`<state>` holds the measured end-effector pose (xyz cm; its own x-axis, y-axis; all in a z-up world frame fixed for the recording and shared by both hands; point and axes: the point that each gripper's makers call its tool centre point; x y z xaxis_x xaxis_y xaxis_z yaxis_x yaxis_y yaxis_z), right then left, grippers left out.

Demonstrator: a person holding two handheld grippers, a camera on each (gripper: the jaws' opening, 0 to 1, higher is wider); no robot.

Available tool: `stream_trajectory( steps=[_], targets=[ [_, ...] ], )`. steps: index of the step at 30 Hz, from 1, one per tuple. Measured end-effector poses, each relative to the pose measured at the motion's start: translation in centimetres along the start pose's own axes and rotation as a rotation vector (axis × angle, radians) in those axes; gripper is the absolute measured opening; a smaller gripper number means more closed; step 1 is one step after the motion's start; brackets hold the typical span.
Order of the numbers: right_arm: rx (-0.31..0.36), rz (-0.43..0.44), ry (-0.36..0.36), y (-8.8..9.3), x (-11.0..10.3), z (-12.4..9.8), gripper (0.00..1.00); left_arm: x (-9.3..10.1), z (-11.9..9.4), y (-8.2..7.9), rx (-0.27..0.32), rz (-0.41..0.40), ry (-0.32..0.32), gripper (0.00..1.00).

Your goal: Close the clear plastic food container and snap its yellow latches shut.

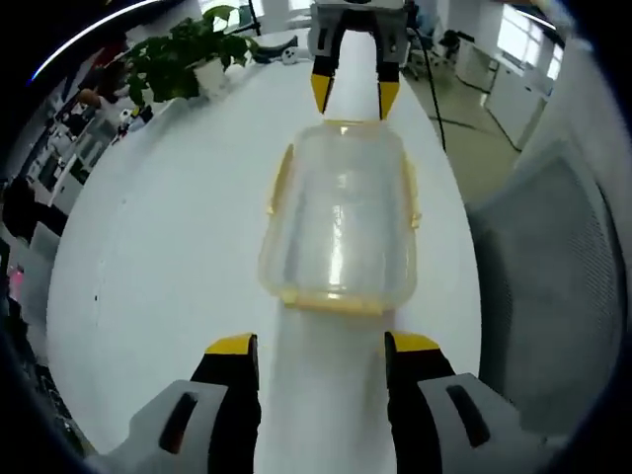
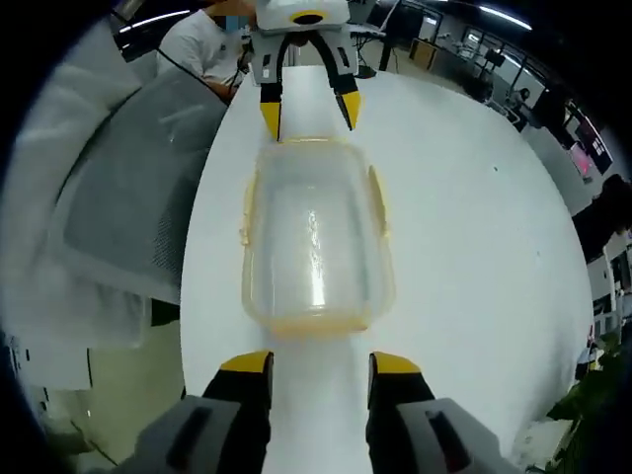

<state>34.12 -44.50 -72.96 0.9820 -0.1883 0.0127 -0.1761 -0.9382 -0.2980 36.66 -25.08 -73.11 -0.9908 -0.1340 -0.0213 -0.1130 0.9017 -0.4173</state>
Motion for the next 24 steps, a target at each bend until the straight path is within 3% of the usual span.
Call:
stream_trajectory(
  steps=[3, 7, 10, 16, 21, 24],
  targets=[
    [0.062, 0.137, -0.01, -0.9, -0.3, -0.5, 0.34, 0.6, -0.6, -0.6, 0.042, -0.121, 0.041, 0.49],
    [0.064, 0.332, 0.038, -0.8, 0.6, -0.7, 0.32, 0.8, -0.7, -1.5, 0.112, -0.333, 0.084, 0.51],
    [0.118, 0.499, 0.039, -1.5, 0.9, -0.9, 0.32, 0.5, -0.2, -1.5, 0.124, -0.452, 0.084, 0.53],
    [0.169, 0.71, 0.06, -2.1, 1.1, -0.4, 0.3, 0.2, 0.5, -1.9, 0.168, -0.687, 0.08, 0.53],
    [0.178, 0.792, 0.054, -2.1, 1.0, 0.5, 0.37, 0.3, 1.2, -2.1, 0.178, -0.785, 0.07, 0.5],
    [0.173, 0.783, 0.043, -2.4, 0.5, 0.9, 0.33, 0.4, 1.6, -2.0, 0.171, -0.784, 0.051, 0.51]
  ],
)
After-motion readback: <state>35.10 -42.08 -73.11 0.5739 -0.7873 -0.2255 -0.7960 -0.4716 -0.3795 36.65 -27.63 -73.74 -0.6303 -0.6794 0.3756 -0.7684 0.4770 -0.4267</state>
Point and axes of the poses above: the point that each gripper's makers call its tool centre point, and the gripper's own axes: z roughly forward along the fingers, x roughly to its right, y roughly out of its underside, and after that the axes turned 5 degrees about -x, right-handed
